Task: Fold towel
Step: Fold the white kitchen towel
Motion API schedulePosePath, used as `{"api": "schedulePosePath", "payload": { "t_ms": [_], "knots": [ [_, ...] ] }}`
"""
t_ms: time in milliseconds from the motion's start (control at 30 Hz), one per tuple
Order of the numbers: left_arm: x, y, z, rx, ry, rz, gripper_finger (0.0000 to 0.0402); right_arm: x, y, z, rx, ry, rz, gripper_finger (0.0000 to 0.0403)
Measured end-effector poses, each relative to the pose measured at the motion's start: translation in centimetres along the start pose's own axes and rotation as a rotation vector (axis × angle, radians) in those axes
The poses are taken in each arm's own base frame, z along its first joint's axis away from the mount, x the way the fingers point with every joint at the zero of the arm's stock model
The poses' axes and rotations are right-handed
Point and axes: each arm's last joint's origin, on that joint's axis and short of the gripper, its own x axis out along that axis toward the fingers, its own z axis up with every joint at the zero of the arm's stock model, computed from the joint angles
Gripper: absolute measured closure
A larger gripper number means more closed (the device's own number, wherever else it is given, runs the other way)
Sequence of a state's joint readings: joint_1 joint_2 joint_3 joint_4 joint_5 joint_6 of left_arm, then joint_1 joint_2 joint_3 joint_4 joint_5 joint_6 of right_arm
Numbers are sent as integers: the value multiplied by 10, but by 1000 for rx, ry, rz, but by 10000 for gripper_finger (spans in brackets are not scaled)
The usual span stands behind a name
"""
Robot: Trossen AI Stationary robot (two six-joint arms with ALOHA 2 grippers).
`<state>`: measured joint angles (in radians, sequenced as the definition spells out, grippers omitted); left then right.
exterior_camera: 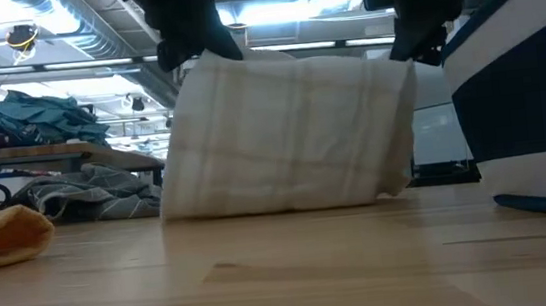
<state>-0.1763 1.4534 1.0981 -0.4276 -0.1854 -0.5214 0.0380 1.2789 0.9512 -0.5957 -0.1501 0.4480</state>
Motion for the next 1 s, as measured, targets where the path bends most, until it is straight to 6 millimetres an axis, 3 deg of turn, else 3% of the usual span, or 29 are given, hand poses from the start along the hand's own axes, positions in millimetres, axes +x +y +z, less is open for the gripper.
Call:
{"api": "schedulePosePath", "payload": {
  "t_ms": [433, 667, 833, 1000],
  "knots": [
    [-4, -35, -22, -47, 41, -81, 397, 4, 32, -16, -110, 51, 91, 398],
    [20, -56, -46, 1, 112, -88, 386, 31, 46, -23, -161, 116, 118, 398],
    [29, -62, -53, -13, 133, -96, 393, 49, 49, -21, -152, 156, 202, 398],
    [30, -58, -54, -72, 121, -25, 395, 51, 38, -14, -97, 139, 183, 398]
  ]
}}
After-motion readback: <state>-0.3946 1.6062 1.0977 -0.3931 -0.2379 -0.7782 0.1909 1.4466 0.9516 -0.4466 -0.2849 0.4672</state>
